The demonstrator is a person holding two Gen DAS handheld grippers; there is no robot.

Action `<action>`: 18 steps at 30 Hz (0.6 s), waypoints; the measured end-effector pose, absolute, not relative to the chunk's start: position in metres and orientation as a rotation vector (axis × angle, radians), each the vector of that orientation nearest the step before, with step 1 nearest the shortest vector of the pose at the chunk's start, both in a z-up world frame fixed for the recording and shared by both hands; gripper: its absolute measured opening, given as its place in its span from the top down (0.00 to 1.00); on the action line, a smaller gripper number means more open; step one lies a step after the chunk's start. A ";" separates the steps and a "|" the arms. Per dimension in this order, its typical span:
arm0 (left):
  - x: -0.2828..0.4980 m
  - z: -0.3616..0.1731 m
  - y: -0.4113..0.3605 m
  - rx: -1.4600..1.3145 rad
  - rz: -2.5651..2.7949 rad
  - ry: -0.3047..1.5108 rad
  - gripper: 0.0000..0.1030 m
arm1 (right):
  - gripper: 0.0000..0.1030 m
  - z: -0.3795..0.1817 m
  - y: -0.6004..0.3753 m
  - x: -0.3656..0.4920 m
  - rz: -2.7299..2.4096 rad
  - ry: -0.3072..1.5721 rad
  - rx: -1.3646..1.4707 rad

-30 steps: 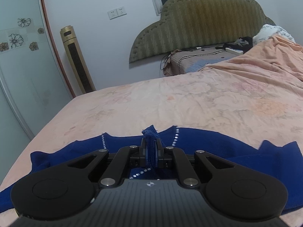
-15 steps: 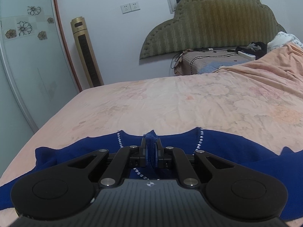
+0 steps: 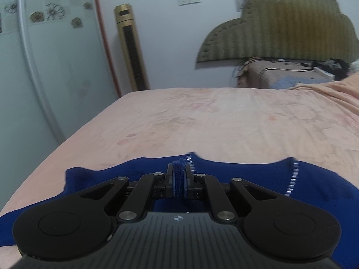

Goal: Fold small clothes
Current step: 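Carry the held sleeve across the sweater body toward the other sleeve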

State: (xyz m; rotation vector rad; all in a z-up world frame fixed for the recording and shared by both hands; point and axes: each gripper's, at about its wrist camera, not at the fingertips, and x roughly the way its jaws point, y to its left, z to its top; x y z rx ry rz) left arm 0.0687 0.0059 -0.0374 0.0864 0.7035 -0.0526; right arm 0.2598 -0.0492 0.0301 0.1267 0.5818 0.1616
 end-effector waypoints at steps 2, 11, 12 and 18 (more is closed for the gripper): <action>0.069 -0.038 0.006 0.081 -0.053 0.702 0.00 | 0.88 0.028 -0.043 0.265 0.196 0.602 0.149; 0.070 -0.039 0.008 0.069 -0.056 0.700 0.00 | 0.88 0.022 -0.016 0.277 0.339 0.638 0.178; 0.070 -0.040 0.008 0.070 -0.056 0.700 0.00 | 0.88 0.020 -0.014 0.279 0.343 0.646 0.177; 0.070 -0.040 0.009 0.070 -0.056 0.700 0.00 | 0.88 0.010 -0.006 0.286 0.399 0.679 0.233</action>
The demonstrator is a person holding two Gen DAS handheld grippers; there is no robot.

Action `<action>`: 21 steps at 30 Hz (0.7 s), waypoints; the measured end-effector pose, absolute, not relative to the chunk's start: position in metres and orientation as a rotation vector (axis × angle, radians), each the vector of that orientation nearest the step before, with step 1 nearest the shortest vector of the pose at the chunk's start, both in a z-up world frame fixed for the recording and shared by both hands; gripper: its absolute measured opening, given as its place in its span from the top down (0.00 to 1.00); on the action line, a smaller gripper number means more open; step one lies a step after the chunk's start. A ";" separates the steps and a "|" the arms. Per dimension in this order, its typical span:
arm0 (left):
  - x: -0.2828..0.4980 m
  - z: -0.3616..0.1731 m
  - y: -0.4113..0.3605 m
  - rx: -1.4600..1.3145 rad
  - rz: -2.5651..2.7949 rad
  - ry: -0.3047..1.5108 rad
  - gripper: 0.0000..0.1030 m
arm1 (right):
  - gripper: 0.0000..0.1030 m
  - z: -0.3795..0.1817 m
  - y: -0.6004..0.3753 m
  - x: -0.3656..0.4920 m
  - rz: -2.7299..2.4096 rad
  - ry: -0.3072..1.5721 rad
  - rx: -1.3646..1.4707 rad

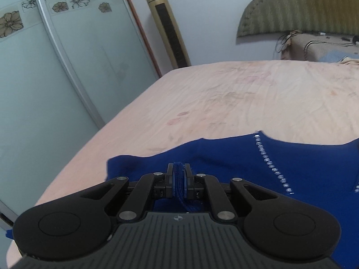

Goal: Fold small clothes
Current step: 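Carry the held sleeve across the sweater body toward the other sleeve, then lower the sleeve onto the sweater and open the right gripper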

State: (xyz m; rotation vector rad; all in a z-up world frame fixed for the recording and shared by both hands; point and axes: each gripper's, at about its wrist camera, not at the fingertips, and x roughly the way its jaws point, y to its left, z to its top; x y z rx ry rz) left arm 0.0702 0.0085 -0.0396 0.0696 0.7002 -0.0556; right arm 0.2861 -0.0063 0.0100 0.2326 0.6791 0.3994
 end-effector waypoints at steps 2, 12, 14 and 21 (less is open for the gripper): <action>0.070 -0.040 0.009 0.070 -0.056 0.700 0.00 | 0.88 0.013 -0.002 0.286 0.419 0.664 0.233; 0.070 -0.040 0.008 0.070 -0.055 0.700 0.00 | 0.61 0.012 -0.018 0.285 0.471 0.704 0.284; 0.070 -0.040 0.009 0.069 -0.056 0.700 0.00 | 0.57 0.020 -0.034 0.270 0.466 0.680 0.293; 0.070 -0.039 0.007 0.075 -0.049 0.698 0.00 | 0.55 -0.016 -0.056 0.264 0.373 0.890 0.256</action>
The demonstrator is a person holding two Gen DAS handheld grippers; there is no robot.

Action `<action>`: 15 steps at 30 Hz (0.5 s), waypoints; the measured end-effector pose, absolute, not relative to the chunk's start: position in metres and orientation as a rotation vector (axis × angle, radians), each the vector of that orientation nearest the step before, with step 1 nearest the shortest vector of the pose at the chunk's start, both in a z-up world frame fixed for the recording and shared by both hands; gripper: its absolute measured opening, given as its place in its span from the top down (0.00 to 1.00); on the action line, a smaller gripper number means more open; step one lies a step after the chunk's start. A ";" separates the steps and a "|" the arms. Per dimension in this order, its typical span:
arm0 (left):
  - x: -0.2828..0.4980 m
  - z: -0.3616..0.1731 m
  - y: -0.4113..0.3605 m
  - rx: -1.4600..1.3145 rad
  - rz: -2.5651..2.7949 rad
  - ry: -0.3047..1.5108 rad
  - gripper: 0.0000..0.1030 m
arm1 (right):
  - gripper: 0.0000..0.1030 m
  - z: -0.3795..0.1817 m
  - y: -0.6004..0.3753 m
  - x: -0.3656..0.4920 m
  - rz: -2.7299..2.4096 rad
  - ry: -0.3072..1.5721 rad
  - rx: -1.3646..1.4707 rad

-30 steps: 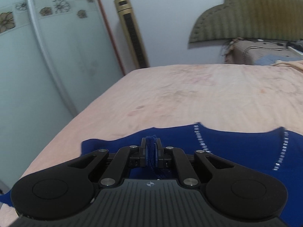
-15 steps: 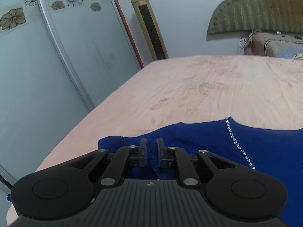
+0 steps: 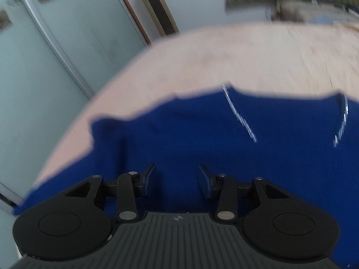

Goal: Fold small clothes
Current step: 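Lower the sleeve onto the sweater and open the right gripper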

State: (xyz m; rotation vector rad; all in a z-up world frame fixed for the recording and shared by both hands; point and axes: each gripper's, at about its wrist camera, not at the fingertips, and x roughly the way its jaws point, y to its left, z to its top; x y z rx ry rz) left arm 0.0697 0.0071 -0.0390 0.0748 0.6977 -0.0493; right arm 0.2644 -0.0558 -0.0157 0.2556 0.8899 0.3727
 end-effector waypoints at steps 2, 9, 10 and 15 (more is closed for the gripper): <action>0.071 -0.039 0.008 0.070 -0.053 0.702 0.00 | 0.55 -0.021 -0.058 0.261 0.359 0.885 0.257; 0.071 -0.020 0.026 0.017 -0.011 0.666 0.00 | 0.36 -0.005 -0.049 0.233 0.333 0.827 0.047; 0.073 -0.016 0.030 0.016 0.003 0.664 0.00 | 0.36 -0.005 -0.048 0.226 0.297 0.808 0.000; 0.085 -0.006 0.049 0.036 0.083 0.670 0.00 | 0.25 0.015 -0.059 0.170 0.290 0.678 -0.030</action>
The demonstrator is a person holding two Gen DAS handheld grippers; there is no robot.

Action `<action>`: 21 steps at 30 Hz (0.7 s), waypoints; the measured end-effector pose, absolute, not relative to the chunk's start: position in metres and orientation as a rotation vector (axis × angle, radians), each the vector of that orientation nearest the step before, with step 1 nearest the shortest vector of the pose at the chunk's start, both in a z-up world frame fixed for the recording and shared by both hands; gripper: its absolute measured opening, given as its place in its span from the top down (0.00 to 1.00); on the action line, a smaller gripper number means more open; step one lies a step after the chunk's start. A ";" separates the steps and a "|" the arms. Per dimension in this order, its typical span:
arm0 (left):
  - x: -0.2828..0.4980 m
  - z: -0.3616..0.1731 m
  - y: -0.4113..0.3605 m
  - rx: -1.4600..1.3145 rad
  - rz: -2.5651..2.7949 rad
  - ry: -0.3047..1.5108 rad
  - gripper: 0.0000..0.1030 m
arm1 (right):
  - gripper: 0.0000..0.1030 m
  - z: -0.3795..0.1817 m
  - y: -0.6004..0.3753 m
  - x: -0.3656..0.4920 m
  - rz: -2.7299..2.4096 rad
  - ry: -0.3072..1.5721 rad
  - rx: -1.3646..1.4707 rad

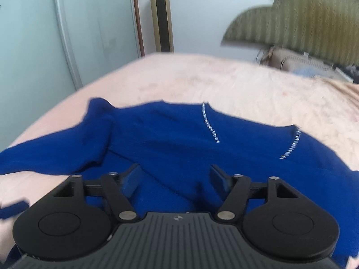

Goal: Fold small clothes
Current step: 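Lower the sleeve onto the sweater and open the right gripper, then grasp the other sleeve cuff with the left gripper and lift it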

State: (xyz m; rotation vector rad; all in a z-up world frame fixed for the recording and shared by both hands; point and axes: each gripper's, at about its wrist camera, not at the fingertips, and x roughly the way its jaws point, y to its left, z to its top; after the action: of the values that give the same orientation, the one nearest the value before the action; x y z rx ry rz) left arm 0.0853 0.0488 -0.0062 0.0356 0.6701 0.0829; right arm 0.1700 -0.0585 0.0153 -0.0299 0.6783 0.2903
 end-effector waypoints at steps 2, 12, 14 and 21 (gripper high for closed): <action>0.090 -0.004 0.057 0.030 0.109 0.675 0.00 | 0.15 0.022 -0.064 0.145 0.278 0.640 -0.058; 0.097 -0.006 0.085 0.008 0.194 0.689 0.00 | 0.11 0.018 -0.109 0.085 0.235 0.628 0.011; 0.093 -0.003 0.088 0.004 0.205 0.690 0.00 | 0.11 0.014 -0.117 0.079 0.228 0.627 0.036; 0.090 -0.001 0.109 -0.046 0.273 0.701 0.00 | 0.11 0.008 -0.123 0.063 0.238 0.606 0.030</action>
State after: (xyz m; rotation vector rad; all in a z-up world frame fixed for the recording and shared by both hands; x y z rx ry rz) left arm 0.0899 0.1091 -0.0007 -0.0458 0.7007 0.2728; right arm 0.0631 -0.1234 0.0082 0.0302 0.6056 0.2381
